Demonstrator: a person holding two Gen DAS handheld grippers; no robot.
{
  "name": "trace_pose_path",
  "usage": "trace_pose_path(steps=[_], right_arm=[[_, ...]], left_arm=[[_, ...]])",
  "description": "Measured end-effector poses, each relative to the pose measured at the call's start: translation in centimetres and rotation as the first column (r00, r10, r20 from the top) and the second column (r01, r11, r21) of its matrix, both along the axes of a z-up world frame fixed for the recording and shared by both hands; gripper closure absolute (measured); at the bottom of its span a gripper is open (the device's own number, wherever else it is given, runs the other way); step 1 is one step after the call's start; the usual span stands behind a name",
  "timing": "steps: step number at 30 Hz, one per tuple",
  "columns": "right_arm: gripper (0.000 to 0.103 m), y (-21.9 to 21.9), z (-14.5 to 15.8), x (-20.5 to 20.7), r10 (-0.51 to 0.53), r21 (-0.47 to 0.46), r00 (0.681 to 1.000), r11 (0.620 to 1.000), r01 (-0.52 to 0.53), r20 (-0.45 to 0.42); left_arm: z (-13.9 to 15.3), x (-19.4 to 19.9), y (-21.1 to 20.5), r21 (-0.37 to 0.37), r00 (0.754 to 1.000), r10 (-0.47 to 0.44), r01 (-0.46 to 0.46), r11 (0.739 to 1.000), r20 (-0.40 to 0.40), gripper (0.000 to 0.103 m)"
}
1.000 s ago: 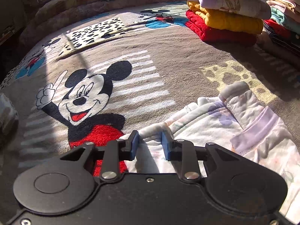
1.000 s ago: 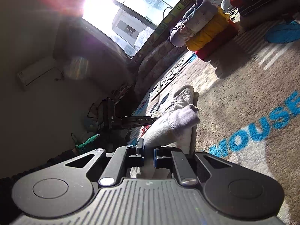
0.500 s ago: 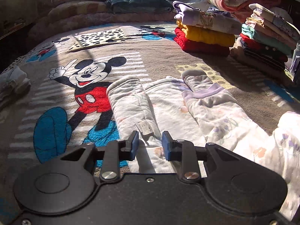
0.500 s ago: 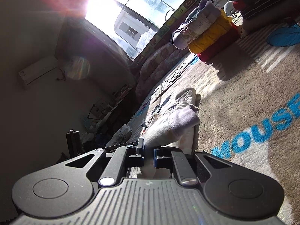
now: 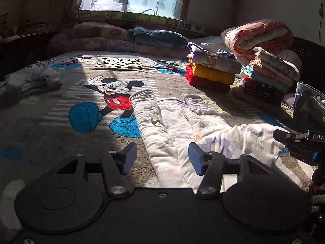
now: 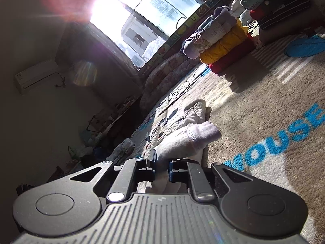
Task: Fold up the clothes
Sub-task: 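Lift the garment end with the right gripper and fold it toward the left gripper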
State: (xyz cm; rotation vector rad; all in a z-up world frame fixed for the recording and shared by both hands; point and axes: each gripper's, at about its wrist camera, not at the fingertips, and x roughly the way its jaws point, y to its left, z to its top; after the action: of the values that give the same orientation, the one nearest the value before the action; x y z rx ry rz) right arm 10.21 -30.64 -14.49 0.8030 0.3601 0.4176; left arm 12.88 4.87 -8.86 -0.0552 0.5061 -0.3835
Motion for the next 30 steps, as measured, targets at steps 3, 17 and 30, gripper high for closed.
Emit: trace_pose_path(steps=[3,17,30], right_arm=[[0.081,0.0,0.2,-0.2,-0.016,0.002,1.000,1.000,0.016,0.002],[0.068,-1.0,-1.1,-0.1,-0.130,0.100,0.987,0.985,0.139,-0.094],[0.088,-1.1,-0.1,1.4,-0.178,0.086,0.976,0.978,0.189,-0.128]], left_arm=[[-0.8,-3.8,-0.4,-0.001,0.994,-0.093,0.093,0.996,0.049,0.043],[-6.9,-5.6,-4.1,0.112,0.965,-0.263,0.260,0.959,0.013,0.039],[-4.8,-6.4,-3.0,0.033,0.947,-0.297,0.296,0.955,0.125,0.037]])
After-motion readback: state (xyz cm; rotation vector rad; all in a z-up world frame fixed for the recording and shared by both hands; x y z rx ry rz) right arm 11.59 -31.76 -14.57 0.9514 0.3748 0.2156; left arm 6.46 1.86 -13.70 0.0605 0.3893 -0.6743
